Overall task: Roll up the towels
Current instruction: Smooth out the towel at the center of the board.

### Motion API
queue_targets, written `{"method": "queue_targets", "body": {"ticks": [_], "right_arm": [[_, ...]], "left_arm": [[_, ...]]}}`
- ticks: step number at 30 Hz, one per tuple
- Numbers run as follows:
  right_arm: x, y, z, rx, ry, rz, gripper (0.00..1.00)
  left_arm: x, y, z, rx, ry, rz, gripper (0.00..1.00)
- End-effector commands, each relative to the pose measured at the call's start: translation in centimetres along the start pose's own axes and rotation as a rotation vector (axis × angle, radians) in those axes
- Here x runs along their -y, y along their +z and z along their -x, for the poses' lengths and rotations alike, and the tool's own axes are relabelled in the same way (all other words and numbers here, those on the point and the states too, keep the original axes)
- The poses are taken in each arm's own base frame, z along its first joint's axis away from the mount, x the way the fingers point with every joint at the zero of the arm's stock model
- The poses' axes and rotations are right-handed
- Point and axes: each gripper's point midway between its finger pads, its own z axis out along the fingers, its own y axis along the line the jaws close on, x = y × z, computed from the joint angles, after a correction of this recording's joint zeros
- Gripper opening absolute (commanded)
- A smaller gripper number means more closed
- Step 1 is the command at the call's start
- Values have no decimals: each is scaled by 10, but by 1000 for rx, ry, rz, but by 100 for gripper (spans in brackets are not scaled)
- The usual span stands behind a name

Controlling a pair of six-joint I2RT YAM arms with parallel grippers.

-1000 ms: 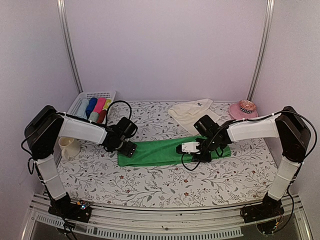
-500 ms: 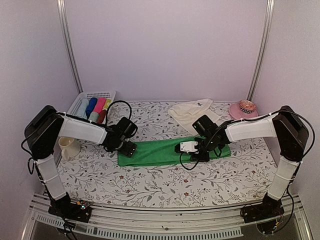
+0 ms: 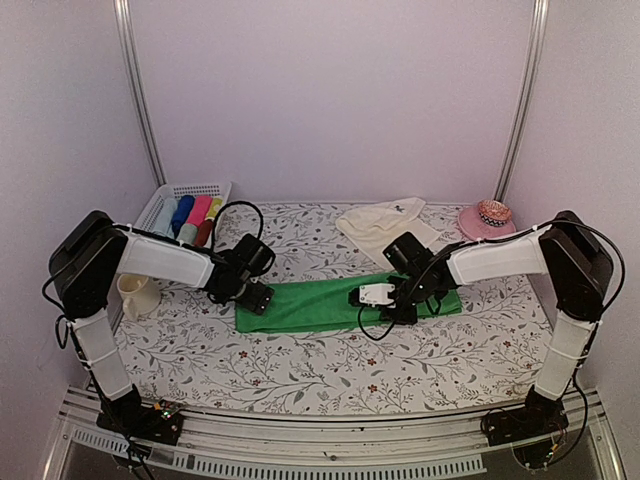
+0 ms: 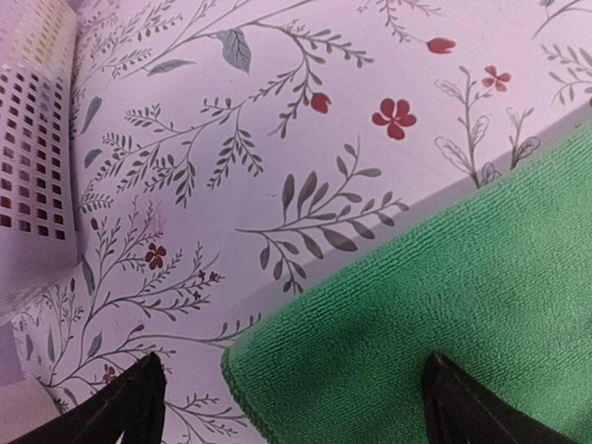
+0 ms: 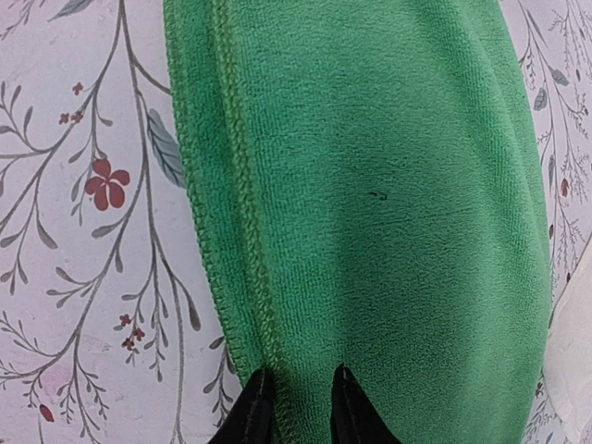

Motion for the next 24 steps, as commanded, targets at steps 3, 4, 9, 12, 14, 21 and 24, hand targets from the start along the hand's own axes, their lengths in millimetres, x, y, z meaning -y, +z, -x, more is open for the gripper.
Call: {"method": "queue_targets", "body": {"ticks": [3,4,9,12,14,21,24], "right_arm": [[4,2,8,17,6,-9,24],[4,1,9,22,8,-9,25],[8,-5,13,36,8,-22,27],[7,0,9,18,13,-20,25],[7,4,7,7,15,-19,23],[6,6,5,-2,16,-18,16],[5,7,3,-5,17,-16,23]], "left_arm": [[3,16,-33,-103,50,7,97],[3,16,-33,-103,50,6,97],[3,16,-33,-103,50,5,97],[3,16,-34,-104,52,5,97],[3,16,-33,-104,52,5,97],[4,17,-34,-105,52,4,97],[4,17,-33,-104,52,4,97]]}}
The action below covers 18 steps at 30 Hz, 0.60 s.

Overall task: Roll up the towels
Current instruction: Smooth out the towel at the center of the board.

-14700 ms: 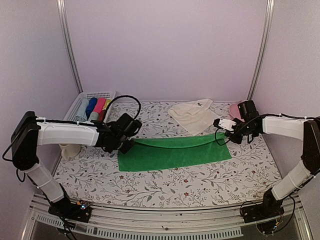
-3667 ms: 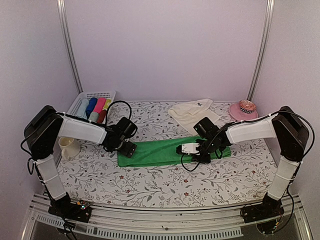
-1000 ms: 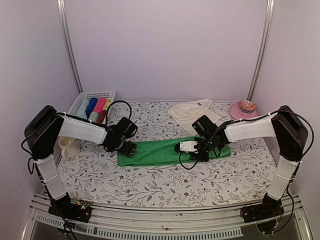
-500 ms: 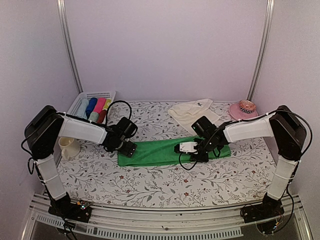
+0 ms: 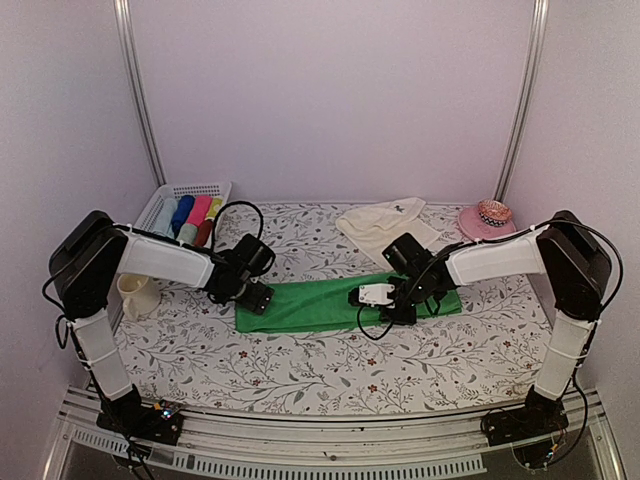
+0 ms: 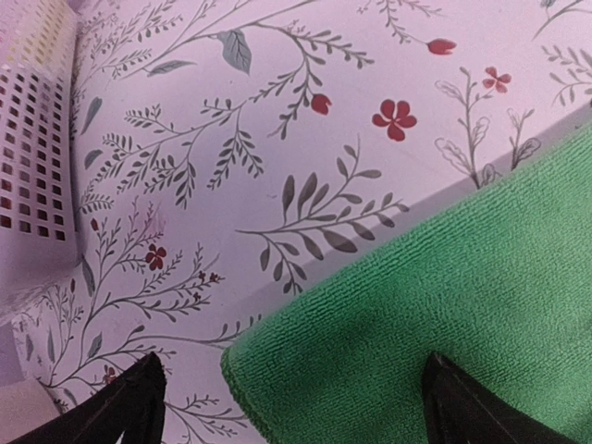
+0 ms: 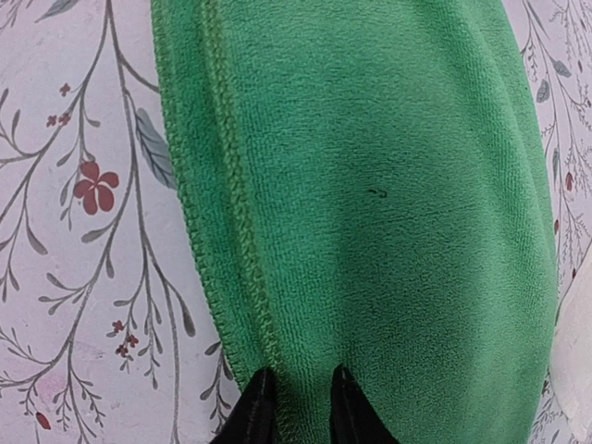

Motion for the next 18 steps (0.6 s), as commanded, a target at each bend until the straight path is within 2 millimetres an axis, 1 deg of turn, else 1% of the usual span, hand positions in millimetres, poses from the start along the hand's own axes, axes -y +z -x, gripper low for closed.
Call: {"method": "queue_targets", "body": {"ticks": [1,3,5,8,13,16,18], "right_arm": [[6,2,7,7,3,-18,24],[7,3,6,3,3,-20,24],[7,4,6,-1,3,-23,21],[8,5,4,-9,8,-25,3],[7,1,6,1,8,-19,2],[8,-10,12,22,5,-17,2],[5,-18,15,40,-6,-5,2]], "left_arm": [[4,17,-33,-103,51,2,97],[4,17,-34,-105,53,2,97],[4,16,-33,-103,52,3,97],[5,16,-32,-102,51,0,97],[5,16,-32,-103,52,-1,97],[4,17,-33,-105,53,3,97],[4,17,-33,-106,54,6,97]]}}
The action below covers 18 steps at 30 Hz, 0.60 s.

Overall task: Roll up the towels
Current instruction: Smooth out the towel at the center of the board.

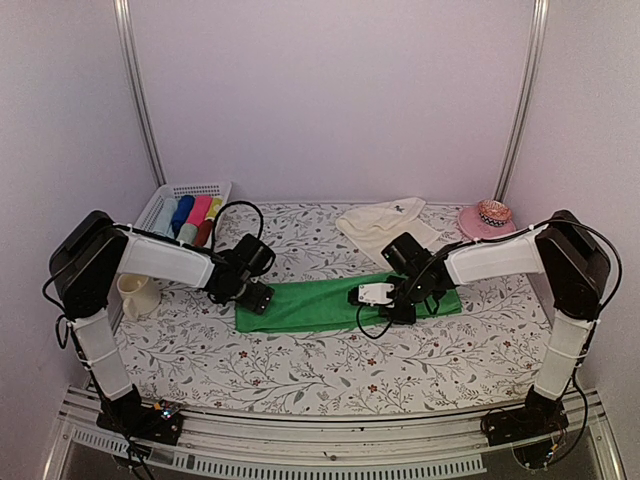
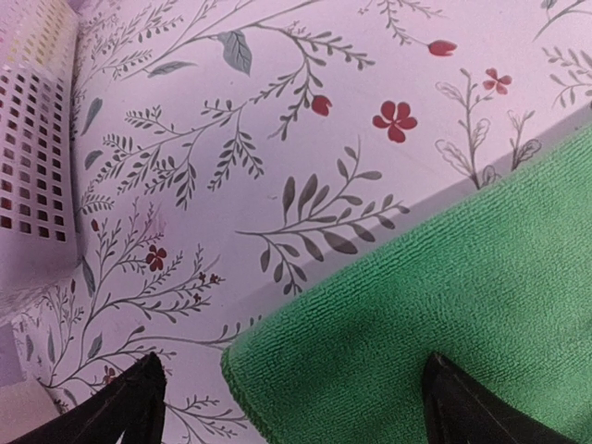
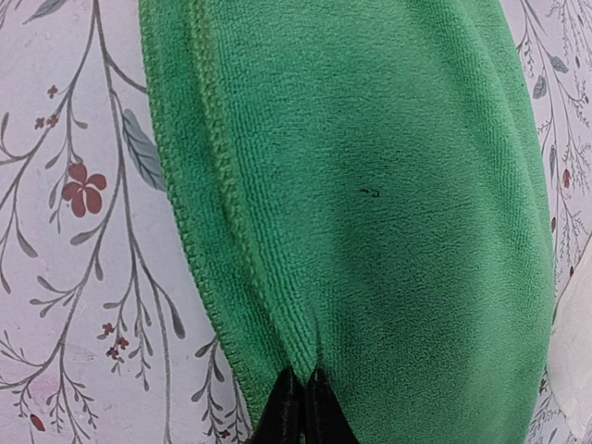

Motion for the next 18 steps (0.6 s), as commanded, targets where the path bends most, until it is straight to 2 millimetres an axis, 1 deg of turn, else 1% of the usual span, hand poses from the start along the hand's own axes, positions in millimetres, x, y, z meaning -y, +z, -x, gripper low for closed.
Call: {"method": "queue_targets", "body": {"ticks": [1,5,11,18], "right_arm": [[-1,-23,16,54,-21,17,2],[-10,-29,14,56,-45,53,2],[-19,-20,2,6,-55,91,2],[-24,-17,-5,-16,-67,104,2]], "left_arm": [[3,17,-34,-109,54,5,97],[0,16,-33,-111,49,6,97],[-1,15,-34,-114,47,5,97],[-3,15,-33,-115,42,8,97]]}}
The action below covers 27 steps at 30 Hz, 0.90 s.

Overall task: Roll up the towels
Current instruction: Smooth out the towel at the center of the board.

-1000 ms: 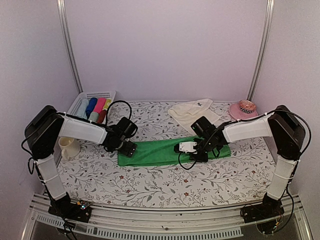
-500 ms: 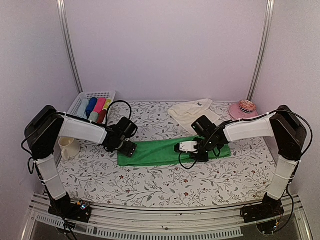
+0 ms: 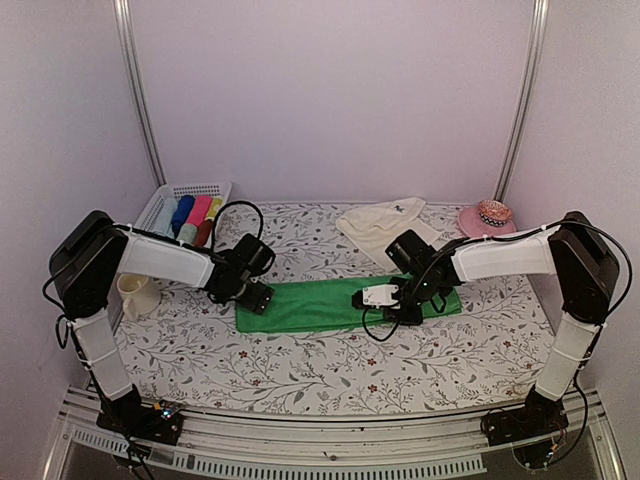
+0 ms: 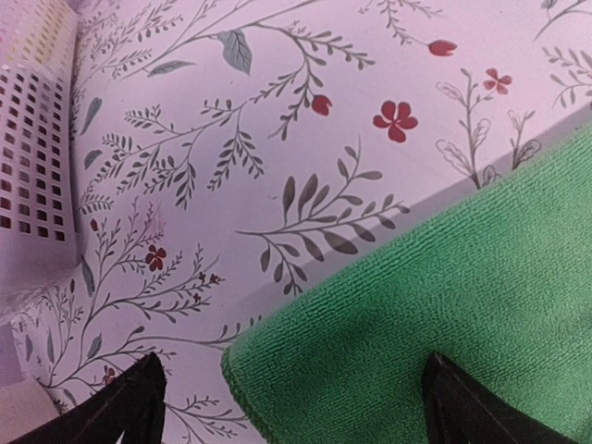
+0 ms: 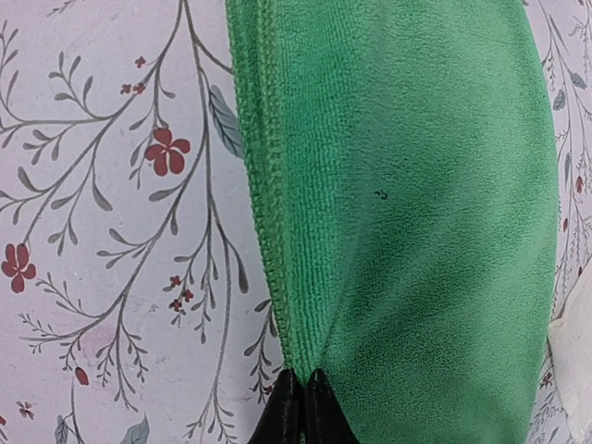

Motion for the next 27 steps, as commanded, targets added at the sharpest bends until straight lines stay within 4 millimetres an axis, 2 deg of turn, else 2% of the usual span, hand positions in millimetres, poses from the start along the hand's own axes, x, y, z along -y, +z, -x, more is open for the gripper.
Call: {"method": "queue_targets", "body": {"ticks": [1,13,15,21,23,27], "right_arm": [[-10,3,-2,-14,-18,38,2],[-21,7,-3,-29,-55,53,8],[-22,7,-4,-33,-56,52,14],[-14,-17,1,-1,-47,18,51],[-5,-29,0,18,-17,6,55],[17,-49,-8,80,106,11,54]], "left_arm": [[-3,15,-33,-115,46,11,97],[-14,15,-35,-136,57,68,97],[-15,15,-34,-136,55,69,97],[-22,5,-25,-108,38,76,97],[-26,-2,-18,-86,25,75,97],[-32,-17,-8,-54,1,69,97]]}}
